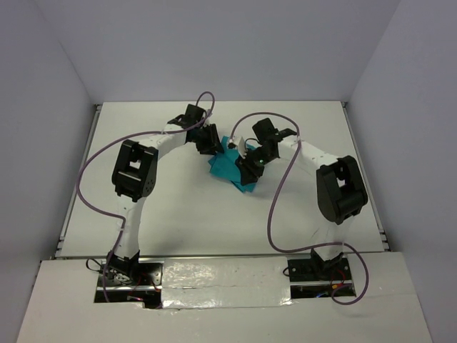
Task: Fold and stack the t-shirts
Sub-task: Smooth out wrinkles on the folded tshirt
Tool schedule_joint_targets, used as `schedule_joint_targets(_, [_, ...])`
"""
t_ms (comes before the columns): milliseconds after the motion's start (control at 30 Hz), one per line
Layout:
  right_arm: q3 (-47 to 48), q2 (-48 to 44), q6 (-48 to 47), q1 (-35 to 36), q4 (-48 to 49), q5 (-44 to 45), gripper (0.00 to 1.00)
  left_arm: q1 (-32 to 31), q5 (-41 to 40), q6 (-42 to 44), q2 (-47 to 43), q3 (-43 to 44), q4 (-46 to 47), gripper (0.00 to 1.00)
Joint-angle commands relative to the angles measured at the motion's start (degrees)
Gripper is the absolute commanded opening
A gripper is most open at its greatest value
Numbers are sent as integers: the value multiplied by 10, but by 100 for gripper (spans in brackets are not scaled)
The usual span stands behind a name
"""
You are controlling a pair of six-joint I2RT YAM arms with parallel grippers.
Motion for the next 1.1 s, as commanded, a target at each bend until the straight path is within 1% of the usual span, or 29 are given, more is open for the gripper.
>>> schedule_joint_targets(0, [31, 2, 35, 2, 13, -24, 43, -1, 9, -7, 1, 17, 8, 52])
schedule_joint_targets(67, [52, 7, 68, -5, 38, -22, 40, 2, -3, -5, -10, 12, 13, 52])
schedule_joint_targets(100, [80, 11, 105, -17, 47, -23, 37, 3, -8, -6, -30, 6, 17, 53])
schedule_joint_targets(167, [114, 30, 144, -32, 76, -17, 35, 12, -14, -10, -53, 0, 33, 59])
schedule_joint_targets(233, [184, 66, 183, -43, 79, -7, 33, 17, -20, -10, -89, -4, 44, 61])
schedule_joint_targets(267, [210, 81, 189, -45, 74, 3, 32, 20, -24, -9, -103, -7, 48, 64])
schedule_joint_targets(300, [265, 97, 199, -44, 55, 6, 31, 21, -28, -7, -129, -14, 50, 65])
schedule_joint_targets(367, [321, 154, 209, -45, 31, 2, 30, 23, -29, -6, -153, -26, 57, 67])
schedule_joint_targets(400, [371, 173, 224, -44, 8, -2, 28, 23, -27, -5, -175, -42, 57, 67])
schedule_joint_targets(433, [392, 208, 231, -41, -1, -2, 27, 23, -23, -3, -185, -54, 60, 67])
schedule_joint_targets(467, [420, 222, 239, -41, -8, -3, 27, 23, -18, -2, -197, -82, 62, 67])
schedule_joint_targets(567, [426, 249, 254, -38, 0, -9, 27, 23, 8, -1, -237, -136, 77, 69])
schedule_joint_targets(600, [421, 251, 257, -36, 8, -13, 27, 23, 13, -1, -257, -175, 83, 69])
schedule_joint_targets(667, [417, 256, 258, -31, 13, -15, 27, 23, 36, -2, -277, -212, 104, 71])
schedule_joint_targets(700, [419, 262, 259, -29, 14, -16, 28, 23, 43, -7, -294, -247, 123, 72])
schedule_joint_targets(867, [442, 288, 274, -27, 25, 4, 27, 17, 79, -36, -329, -344, 185, 73])
schedule_joint_targets(1033, [487, 339, 293, -27, 10, 47, 27, -1, 94, -68, -335, -389, 242, 75])
schedule_joint_targets(1067, [495, 345, 300, -27, 8, 68, 27, -4, 102, -72, -330, -395, 250, 75])
